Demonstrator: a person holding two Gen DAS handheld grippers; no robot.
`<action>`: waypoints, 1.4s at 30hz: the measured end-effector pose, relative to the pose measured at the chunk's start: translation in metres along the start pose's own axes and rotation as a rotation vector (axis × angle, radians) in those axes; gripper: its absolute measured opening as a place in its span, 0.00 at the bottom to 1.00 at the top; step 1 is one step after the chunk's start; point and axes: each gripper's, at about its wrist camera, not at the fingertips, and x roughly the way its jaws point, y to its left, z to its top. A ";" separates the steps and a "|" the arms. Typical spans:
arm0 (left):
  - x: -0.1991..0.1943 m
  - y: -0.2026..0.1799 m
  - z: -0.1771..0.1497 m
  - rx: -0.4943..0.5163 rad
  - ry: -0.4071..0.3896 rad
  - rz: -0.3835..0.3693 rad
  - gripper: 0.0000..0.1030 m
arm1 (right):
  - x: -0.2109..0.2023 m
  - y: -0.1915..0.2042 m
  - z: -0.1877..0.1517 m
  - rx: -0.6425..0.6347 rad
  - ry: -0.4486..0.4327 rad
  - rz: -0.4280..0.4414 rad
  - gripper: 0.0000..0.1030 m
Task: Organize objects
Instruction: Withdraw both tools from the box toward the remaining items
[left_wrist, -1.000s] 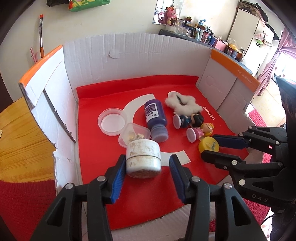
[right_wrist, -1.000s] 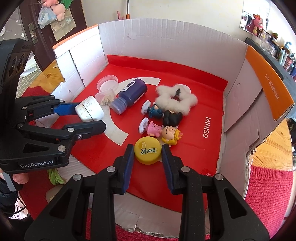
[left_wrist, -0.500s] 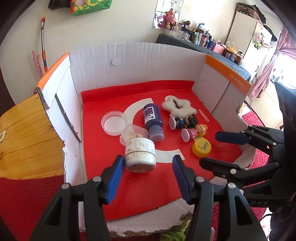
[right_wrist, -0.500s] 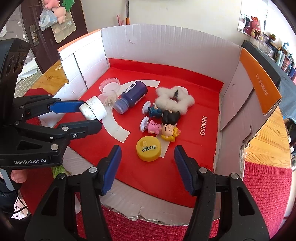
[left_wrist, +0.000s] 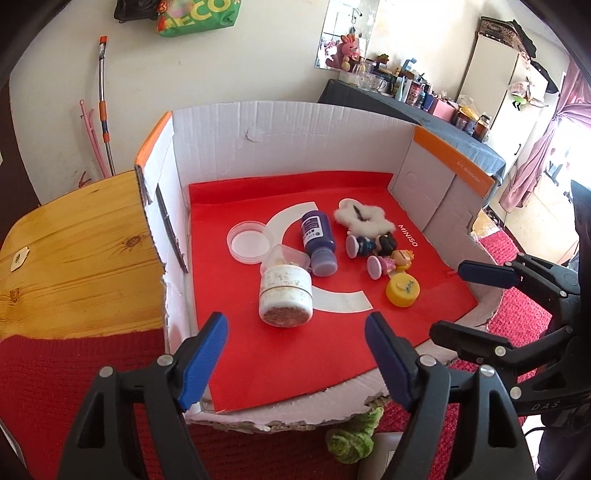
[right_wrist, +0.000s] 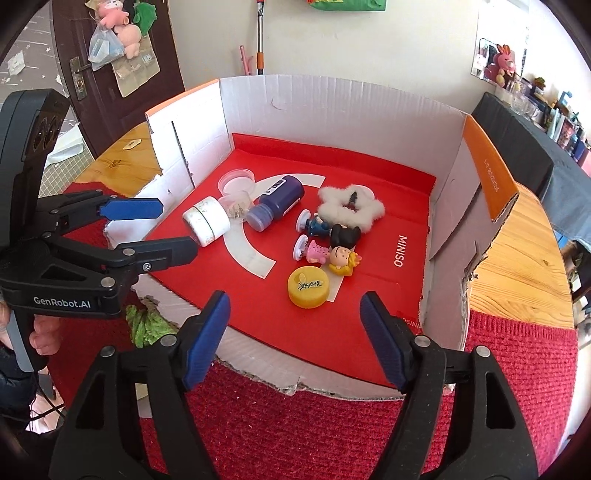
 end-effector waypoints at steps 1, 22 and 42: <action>-0.001 -0.001 -0.001 0.000 -0.003 0.000 0.78 | -0.003 0.000 -0.001 -0.001 -0.006 -0.001 0.72; -0.029 -0.006 -0.009 0.001 -0.064 0.030 1.00 | -0.040 0.011 -0.020 -0.015 -0.084 -0.011 0.95; -0.044 -0.012 -0.030 -0.001 -0.055 0.000 1.00 | -0.049 0.032 -0.039 -0.034 -0.083 0.023 0.95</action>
